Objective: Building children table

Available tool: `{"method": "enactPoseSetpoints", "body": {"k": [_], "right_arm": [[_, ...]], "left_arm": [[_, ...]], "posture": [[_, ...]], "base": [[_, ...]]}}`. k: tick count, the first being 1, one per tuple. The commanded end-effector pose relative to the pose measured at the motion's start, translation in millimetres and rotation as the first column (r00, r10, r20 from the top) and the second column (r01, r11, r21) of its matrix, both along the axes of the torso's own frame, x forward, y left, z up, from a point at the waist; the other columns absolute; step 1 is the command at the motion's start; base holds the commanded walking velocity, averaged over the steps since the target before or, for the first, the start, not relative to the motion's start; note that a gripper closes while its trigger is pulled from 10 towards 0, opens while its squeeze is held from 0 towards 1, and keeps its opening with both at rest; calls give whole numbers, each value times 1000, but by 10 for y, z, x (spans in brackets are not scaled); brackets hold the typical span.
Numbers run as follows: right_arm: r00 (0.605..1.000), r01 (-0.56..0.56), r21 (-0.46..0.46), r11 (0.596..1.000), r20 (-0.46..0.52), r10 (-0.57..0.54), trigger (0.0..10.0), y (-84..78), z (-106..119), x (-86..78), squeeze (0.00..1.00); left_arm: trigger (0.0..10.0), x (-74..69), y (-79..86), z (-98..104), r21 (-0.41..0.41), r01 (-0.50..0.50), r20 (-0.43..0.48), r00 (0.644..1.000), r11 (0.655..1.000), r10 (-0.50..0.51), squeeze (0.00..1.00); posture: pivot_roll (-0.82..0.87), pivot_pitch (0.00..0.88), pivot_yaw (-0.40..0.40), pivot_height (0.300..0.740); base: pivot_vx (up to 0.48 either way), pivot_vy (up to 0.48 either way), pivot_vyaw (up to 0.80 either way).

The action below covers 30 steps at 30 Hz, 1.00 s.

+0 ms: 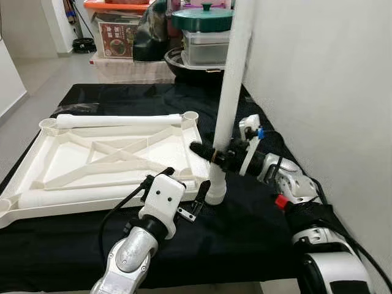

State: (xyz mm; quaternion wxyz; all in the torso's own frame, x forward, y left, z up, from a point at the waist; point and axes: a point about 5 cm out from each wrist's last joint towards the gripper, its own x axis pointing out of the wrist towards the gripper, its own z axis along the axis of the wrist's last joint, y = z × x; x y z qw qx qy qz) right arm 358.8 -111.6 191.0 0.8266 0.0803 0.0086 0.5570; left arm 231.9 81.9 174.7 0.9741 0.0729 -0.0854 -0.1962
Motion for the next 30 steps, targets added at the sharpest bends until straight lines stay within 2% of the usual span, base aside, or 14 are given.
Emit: {"method": "enactPoseSetpoints", "body": {"k": [1,2,3,4,13,17,18,19,20,21,22,23,25,30], "right_arm": [[997,-69,-23,997,34,70,10000,173,16,-4,0],[998,-39,-57,998,56,42,6000,223,-6,27,0],[998,-39,-57,998,56,42,6000,223,-6,27,0],[998,-3,-73,997,65,8,0,254,-24,57,0],[970,235,-26,972,72,-233,0,149,-2,177,0],[834,552,-18,834,22,-552,0,49,-43,285,0],[834,552,-18,834,22,-552,0,49,-43,285,0],[750,661,-57,748,9,-662,0,-3,-90,314,0],[579,810,-118,575,0,-815,0,-136,-174,335,0],[579,810,-118,575,0,-815,0,-136,-174,335,0],[381,912,-171,374,10,-925,0,-300,-254,304,0],[381,912,-171,374,10,-925,0,-300,-254,304,0],[125,968,-221,118,21,-992,0,-479,-370,183,0],[73,972,-221,76,-22,-997,0,-361,-441,38,0]], "left_arm": [[10000,-5,10,-18,8,-3,-8,1000,1000,3,0],[10000,-5,9,-18,9,-3,-8,1000,1000,3,0],[10000,-5,9,-18,9,-3,-8,1000,1000,3,0],[10000,-6,9,-19,8,-4,-8,1000,1000,4,0],[10000,-11,1,-26,8,-2,-7,1000,1000,2,0],[10000,-9,-2,-27,9,2,-6,1000,1000,-2,0],[10000,-9,-2,-27,9,2,-6,1000,1000,-2,0],[10000,-6,1,-28,10,3,-6,1000,1000,-3,0],[10000,-3,0,-27,8,4,-6,1000,1000,-4,0],[10000,-3,0,-27,8,4,-6,1000,1000,-4,0],[10000,-2,-8,-32,9,6,-6,1000,1000,-6,0],[10000,-2,-8,-32,9,6,-6,1000,1000,-6,0],[10000,-1,-22,-36,7,9,-7,1000,1000,-9,0],[10000,-7,-21,-44,6,7,-8,1000,1000,-7,0]], "posture": [[132,0,-59,740],[134,0,-59,740],[134,0,-59,740],[132,0,-57,740],[128,0,-61,740],[122,0,-55,740],[122,0,-55,740],[119,0,-51,740],[112,0,-48,740],[112,0,-48,740],[115,0,-50,740],[115,0,-50,740],[116,0,-49,740],[116,0,-51,740]], "base": [[0,0,0],[0,0,0],[0,0,0],[0,0,0],[0,0,0],[0,0,0],[0,0,0],[0,0,0],[0,0,0],[0,0,0],[0,0,0],[0,0,0],[0,0,0],[0,0,0]]}}
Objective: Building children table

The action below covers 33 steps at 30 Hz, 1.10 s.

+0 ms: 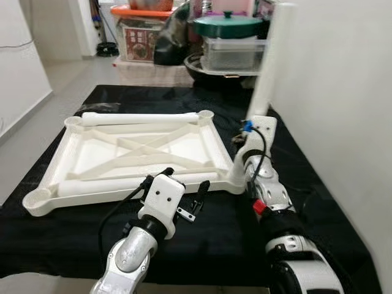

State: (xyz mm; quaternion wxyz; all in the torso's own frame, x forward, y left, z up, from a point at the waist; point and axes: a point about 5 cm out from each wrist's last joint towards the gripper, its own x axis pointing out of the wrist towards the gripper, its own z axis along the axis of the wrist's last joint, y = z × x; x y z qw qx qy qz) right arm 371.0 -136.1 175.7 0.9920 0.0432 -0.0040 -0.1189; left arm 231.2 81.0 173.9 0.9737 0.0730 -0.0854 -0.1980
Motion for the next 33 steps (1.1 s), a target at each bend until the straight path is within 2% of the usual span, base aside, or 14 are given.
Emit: {"method": "enactPoseSetpoints", "body": {"k": [1,2,3,4,12,13,17,21,22,23,24,26,29,33], "right_arm": [[988,79,24,997,-135,-75,0,-116,-288,-83,0],[995,20,59,998,-100,-14,10000,-11,-250,-55,0],[995,20,59,998,-100,-14,10000,-11,-250,-55,0],[998,-21,68,997,-58,25,10000,50,-199,-30,1000],[972,-231,86,969,63,226,10000,98,-72,91,1000],[934,-353,84,932,92,345,10000,85,-46,115,0],[890,-454,114,884,115,442,10000,80,-24,115,0],[640,-768,152,622,193,744,10000,112,108,23,0],[640,-768,152,622,193,744,10000,112,108,23,0],[502,-865,145,481,211,839,10000,127,168,-37,0],[502,-865,145,481,211,839,10000,127,168,-37,0],[250,-968,89,236,193,949,10000,194,218,-156,0],[135,-990,65,126,152,979,10000,272,199,-207,0],[114,-993,36,110,120,986,10000,360,169,-183,0]], "left_arm": [[10000,0,-12,-37,6,4,-8,1000,1000,-4,0],[10000,1,-5,-44,7,3,-10,1000,1000,-3,0],[10000,1,-5,-44,7,3,-10,1000,1000,-3,0],[10000,1,-2,-50,8,2,-12,1000,1000,-2,0],[10000,5,-12,-53,8,7,-12,1000,1000,-7,0],[10000,7,-14,-53,8,8,-12,1000,1000,-8,0],[10000,10,-16,-50,7,9,-11,1000,1000,-9,0],[10000,14,-19,-47,6,9,-10,1000,1000,-9,0],[10000,14,-19,-47,6,9,-10,1000,1000,-9,0],[10000,17,-17,-43,6,8,-8,1000,1000,-8,0],[10000,17,-17,-43,6,8,-8,1000,1000,-8,0],[10000,20,2,-42,2,-3,-10,1000,1000,3,0],[10000,26,19,-40,-2,-17,-10,1000,1000,17,0],[10000,27,19,-31,0,-18,-6,1000,1000,18,0]], "posture": [[116,0,-51,740],[113,0,-47,740],[113,0,-47,740],[113,0,-47,740],[107,0,-49,740],[108,0,-50,740],[106,0,-48,740],[111,0,-51,740],[111,0,-51,740],[110,0,-52,740],[110,0,-52,740],[108,0,-47,740],[122,0,-58,740],[127,0,-60,740]], "base": [[0,0,0],[0,0,0],[0,0,0],[0,0,0],[0,0,0],[0,0,0],[0,0,0],[0,0,0],[0,0,0],[0,0,0],[0,0,0],[0,0,0],[0,0,0],[0,0,0]]}}
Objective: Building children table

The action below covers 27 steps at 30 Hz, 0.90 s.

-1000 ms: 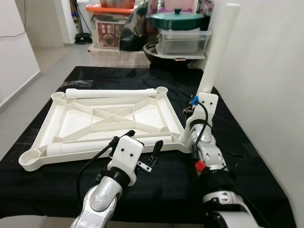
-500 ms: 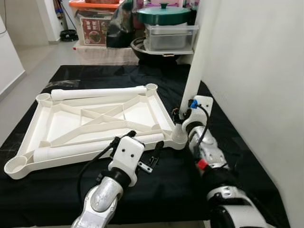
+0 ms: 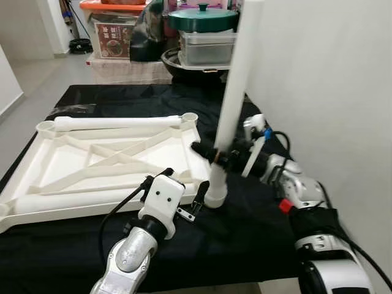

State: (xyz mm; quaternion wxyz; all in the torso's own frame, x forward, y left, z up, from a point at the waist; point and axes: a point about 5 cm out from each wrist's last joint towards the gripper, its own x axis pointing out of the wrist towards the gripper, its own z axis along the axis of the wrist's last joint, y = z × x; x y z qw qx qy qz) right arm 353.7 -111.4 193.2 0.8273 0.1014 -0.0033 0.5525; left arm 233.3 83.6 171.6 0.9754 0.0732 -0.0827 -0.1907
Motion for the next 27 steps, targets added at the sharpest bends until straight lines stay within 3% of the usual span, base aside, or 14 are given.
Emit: {"method": "enactPoseSetpoints", "body": {"k": [1,2,3,4,9,15,17,18,20,21,22,24,26,27], "right_arm": [[999,-47,-17,999,10,47,10000,112,-5,-9,0],[1000,13,-68,998,27,-11,7608,174,-44,50,0],[1000,13,-68,998,27,-11,7608,174,-44,50,0],[995,92,-110,990,39,-89,0,209,-88,128,0],[949,316,-67,947,46,-313,0,128,-56,256,0],[922,386,-25,922,25,-385,0,78,5,269,0],[853,522,-22,853,12,-522,0,40,26,289,0],[736,676,-84,732,14,-677,0,-28,-36,324,0],[736,676,-84,732,14,-677,0,-28,-36,324,0],[602,792,-134,595,6,-799,0,-122,-109,338,0],[602,792,-134,595,6,-799,0,-122,-109,338,0],[225,947,-243,211,31,-974,0,-394,-288,239,0],[225,947,-243,211,31,-974,0,-394,-288,239,0],[112,959,-264,101,30,-993,0,-445,-341,179,0]], "left_arm": [[10000,6,-7,-8,0,-3,-1,1000,1000,3,0],[10000,0,-10,-4,2,0,0,1000,1000,0,0],[10000,0,-10,-4,2,0,0,1000,1000,0,0],[10000,-4,-9,-5,3,0,0,1000,1000,0,0],[10000,-6,-5,-8,5,0,0,1000,1000,0,0],[10000,-5,-10,-10,4,2,-1,1000,1000,-2,0],[10000,-2,-20,-15,3,3,-3,1000,1000,-3,0],[10000,0,-24,-17,2,5,-3,1000,1000,-5,0],[10000,0,-24,-17,2,5,-3,1000,1000,-5,0],[10000,2,-27,-17,2,7,-3,1000,1000,-7,0],[10000,2,-27,-17,2,7,-3,1000,1000,-7,0],[10000,5,-28,-14,2,8,-2,1000,1000,-8,0],[10000,5,-28,-14,2,8,-2,1000,1000,-8,0],[10000,5,-28,-12,2,9,-1,1000,1000,-9,0]], "posture": [[127,0,-60,740],[127,0,-59,740],[127,0,-59,740],[126,0,-61,740],[120,0,-59,740],[115,0,-56,740],[111,0,-55,740],[108,0,-51,740],[108,0,-51,740],[107,0,-51,740],[107,0,-51,740],[109,0,-52,740],[109,0,-52,740],[110,0,-48,740]], "base": [[0,0,0],[0,0,0],[0,0,0],[0,0,0],[0,0,0],[0,0,0],[0,0,0],[0,0,0],[0,0,0],[0,0,0],[0,0,0],[0,0,0],[0,0,0],[0,0,0]]}}
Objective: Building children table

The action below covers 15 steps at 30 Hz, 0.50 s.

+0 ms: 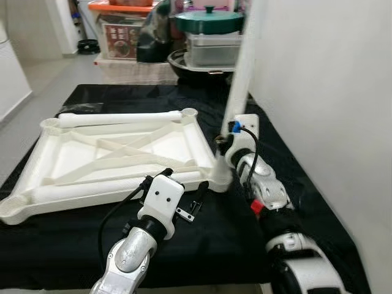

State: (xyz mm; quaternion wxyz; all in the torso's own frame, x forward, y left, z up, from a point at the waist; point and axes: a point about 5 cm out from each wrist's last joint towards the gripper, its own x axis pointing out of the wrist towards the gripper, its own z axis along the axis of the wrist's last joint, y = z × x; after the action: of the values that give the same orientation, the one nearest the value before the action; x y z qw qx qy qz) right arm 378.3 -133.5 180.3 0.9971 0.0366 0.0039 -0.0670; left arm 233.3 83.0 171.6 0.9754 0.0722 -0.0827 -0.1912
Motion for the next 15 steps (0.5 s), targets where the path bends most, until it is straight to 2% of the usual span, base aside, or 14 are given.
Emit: {"method": "enactPoseSetpoints", "body": {"k": [1,5,6,7,8,11,12,15], "right_arm": [[970,212,-28,977,-115,-214,0,-218,-234,-113,0],[969,221,0,975,-112,-220,0,-145,-220,-143,0],[985,156,49,987,-85,-151,10000,-56,-183,-115,0],[985,156,49,987,-85,-151,10000,-56,-183,-115,0],[997,80,68,995,-27,-78,10000,15,-118,-87,1000],[999,28,73,997,14,-29,10000,60,-73,-73,1000],[999,-26,118,993,33,22,10000,75,-57,-38,1000],[999,-43,142,989,33,39,10000,72,-60,-25,1000]], "left_arm": [[10000,4,-23,-13,4,8,-1,1000,1000,-8,0],[10000,2,-23,-15,4,9,-3,1000,1000,-9,0],[10000,3,-24,-16,4,10,-4,1000,1000,-10,0],[10000,3,-24,-16,4,10,-4,1000,1000,-10,0],[10000,5,-25,-21,6,12,-5,1000,1000,-12,0],[10000,5,-26,-25,7,13,-6,1000,1000,-13,0],[10000,7,-29,-27,5,14,-7,1000,1000,-14,0],[10000,7,-30,-26,4,14,-7,1000,1000,-14,0]], "posture": [[109,0,-48,740],[107,0,-46,740],[104,0,-45,740],[104,0,-45,740],[105,0,-44,740],[102,0,-43,740],[103,0,-43,740],[103,0,-43,740]], "base": [[0,0,0],[0,0,0],[0,0,0],[0,0,0],[0,0,0],[0,0,0],[0,0,0],[0,0,0]]}}
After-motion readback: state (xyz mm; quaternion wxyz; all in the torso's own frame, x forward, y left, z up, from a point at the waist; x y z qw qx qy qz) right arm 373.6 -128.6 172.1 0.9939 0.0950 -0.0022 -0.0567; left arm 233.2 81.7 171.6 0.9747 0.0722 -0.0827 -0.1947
